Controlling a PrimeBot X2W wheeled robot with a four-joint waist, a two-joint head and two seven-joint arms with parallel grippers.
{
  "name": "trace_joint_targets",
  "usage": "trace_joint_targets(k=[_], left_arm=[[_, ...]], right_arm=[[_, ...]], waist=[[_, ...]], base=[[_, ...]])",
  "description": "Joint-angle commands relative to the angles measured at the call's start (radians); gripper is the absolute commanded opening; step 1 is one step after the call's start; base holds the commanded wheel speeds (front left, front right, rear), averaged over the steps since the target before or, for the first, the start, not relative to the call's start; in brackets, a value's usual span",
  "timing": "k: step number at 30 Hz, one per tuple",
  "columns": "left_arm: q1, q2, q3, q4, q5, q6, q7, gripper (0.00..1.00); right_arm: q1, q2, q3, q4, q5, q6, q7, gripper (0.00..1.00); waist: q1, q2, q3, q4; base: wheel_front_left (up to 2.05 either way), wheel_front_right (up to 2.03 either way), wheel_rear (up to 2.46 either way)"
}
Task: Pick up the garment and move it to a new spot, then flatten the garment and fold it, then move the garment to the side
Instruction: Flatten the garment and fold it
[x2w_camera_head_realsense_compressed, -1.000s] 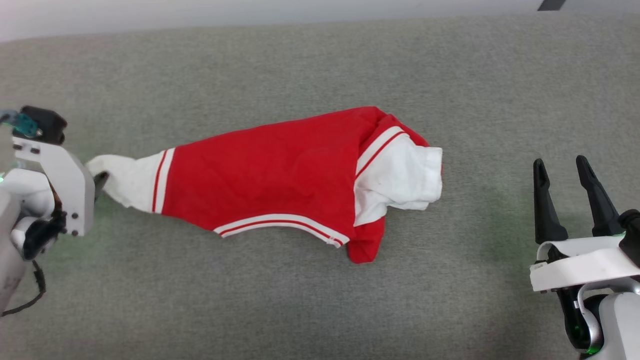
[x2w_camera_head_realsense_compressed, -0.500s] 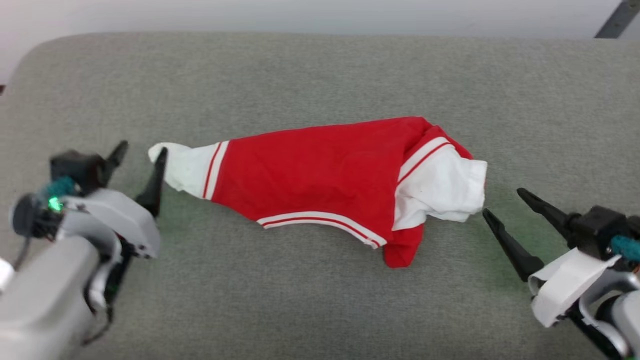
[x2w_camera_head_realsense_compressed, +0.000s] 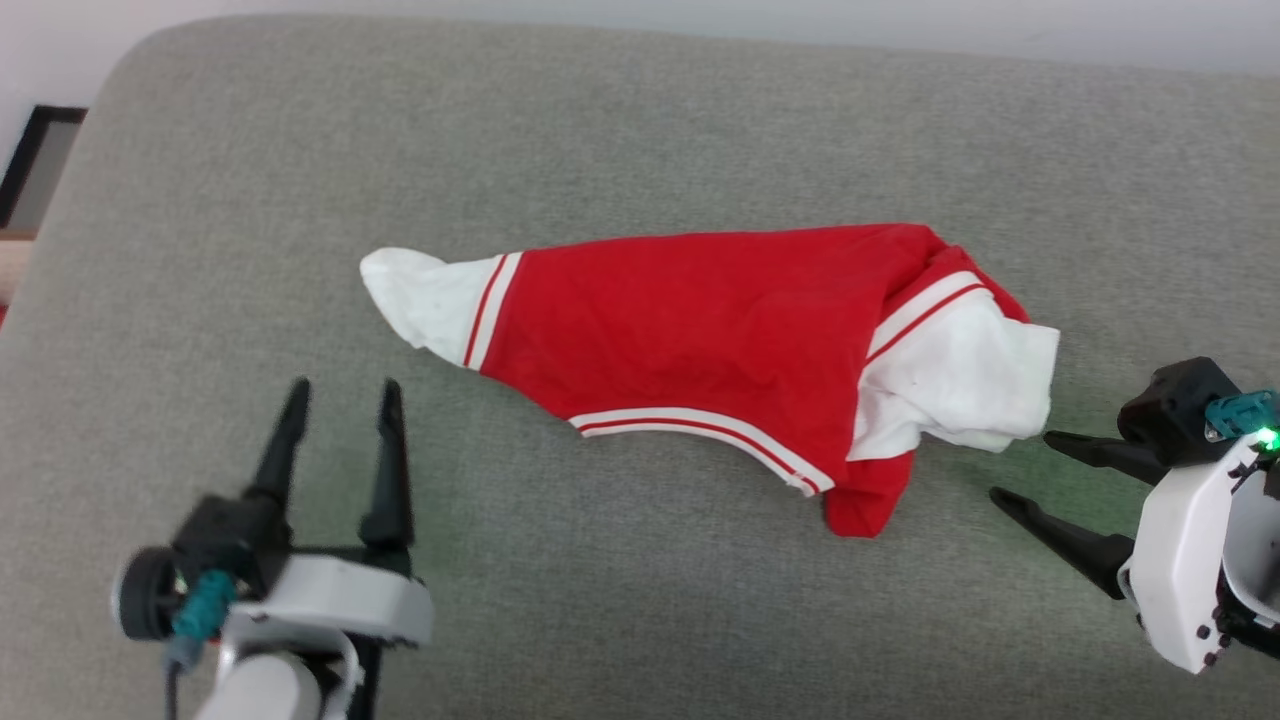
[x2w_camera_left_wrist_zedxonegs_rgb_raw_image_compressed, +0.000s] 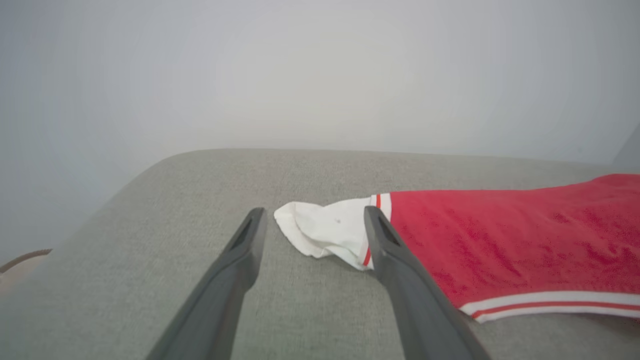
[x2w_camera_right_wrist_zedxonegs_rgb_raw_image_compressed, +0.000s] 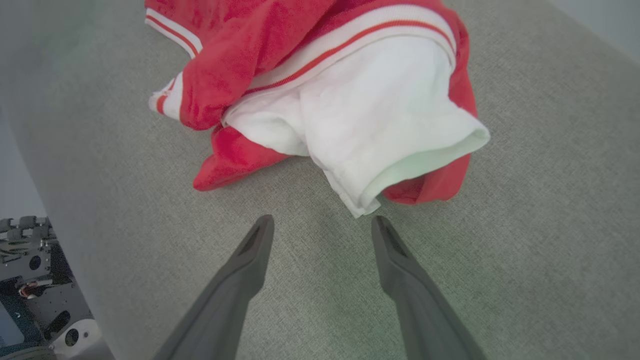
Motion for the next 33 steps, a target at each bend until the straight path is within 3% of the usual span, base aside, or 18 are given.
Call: trace_joint_targets(k=[1, 6, 14, 15, 16, 17, 18, 25, 33], left_arm=[[0.033, -0.034, 0.022, -0.002, 0.031, -0.025, 0.0, 1.0], [0.067, -0.126, 0.076, 0.013, 0.112, -0.097, 0.0, 1.0], [0.057, -0.233, 0.156, 0.048, 0.199, -0.198, 0.0, 1.0], [0.056, -0.243, 0.165, 0.052, 0.206, -0.21, 0.0, 1.0], [0.056, -0.253, 0.174, 0.058, 0.213, -0.222, 0.0, 1.0], [0.056, -0.263, 0.184, 0.063, 0.22, -0.233, 0.0, 1.0], [0.057, -0.273, 0.192, 0.067, 0.225, -0.244, 0.0, 1.0], [0.074, -0.321, 0.254, 0.087, 0.266, -0.306, 0.0, 1.0], [0.091, -0.349, 0.325, 0.079, 0.303, -0.344, 0.0, 1.0]], right_arm=[[-0.024, -0.017, 0.018, -0.008, 0.007, -0.001, 0.031, 1.0], [-0.074, -0.047, 0.043, -0.006, 0.008, -0.001, 0.085, 1.0], [-0.12, -0.022, 0.076, 0.029, 0.003, -0.001, 0.098, 1.0], [-0.124, -0.021, 0.083, 0.032, 0.005, -0.001, 0.099, 0.57], [-0.127, -0.023, 0.091, 0.033, 0.007, -0.001, 0.103, 0.4], [-0.132, -0.021, 0.1, 0.032, 0.013, -0.001, 0.105, 0.06], [-0.139, -0.019, 0.101, 0.033, 0.014, -0.001, 0.103, 0.0], [-0.147, -0.028, 0.106, 0.042, 0.023, -0.001, 0.091, 0.0], [-0.011, -0.148, -0.054, 0.052, 0.085, -0.001, 0.072, 0.0]], waist=[[0.0, 0.0, 0.015, 0.022], [0.0, 0.0, 0.037, 0.053], [0.0, 0.0, 0.06, 0.073], [0.0, 0.0, 0.06, 0.074], [0.0, 0.0, 0.061, 0.074], [0.0, 0.0, 0.061, 0.073], [0.0, 0.0, 0.062, 0.07], [0.0, 0.0, 0.057, 0.033], [0.0, 0.0, 0.065, -0.03]], base=[[0.0, 0.0, 0.0], [0.0, 0.0, 0.0], [0.0, 0.0, 0.0], [0.0, 0.0, 0.0], [0.0, 0.0, 0.0], [0.0, 0.0, 0.0], [0.0, 0.0, 0.0], [0.0, 0.0, 0.0], [0.0, 0.0, 0.0]])
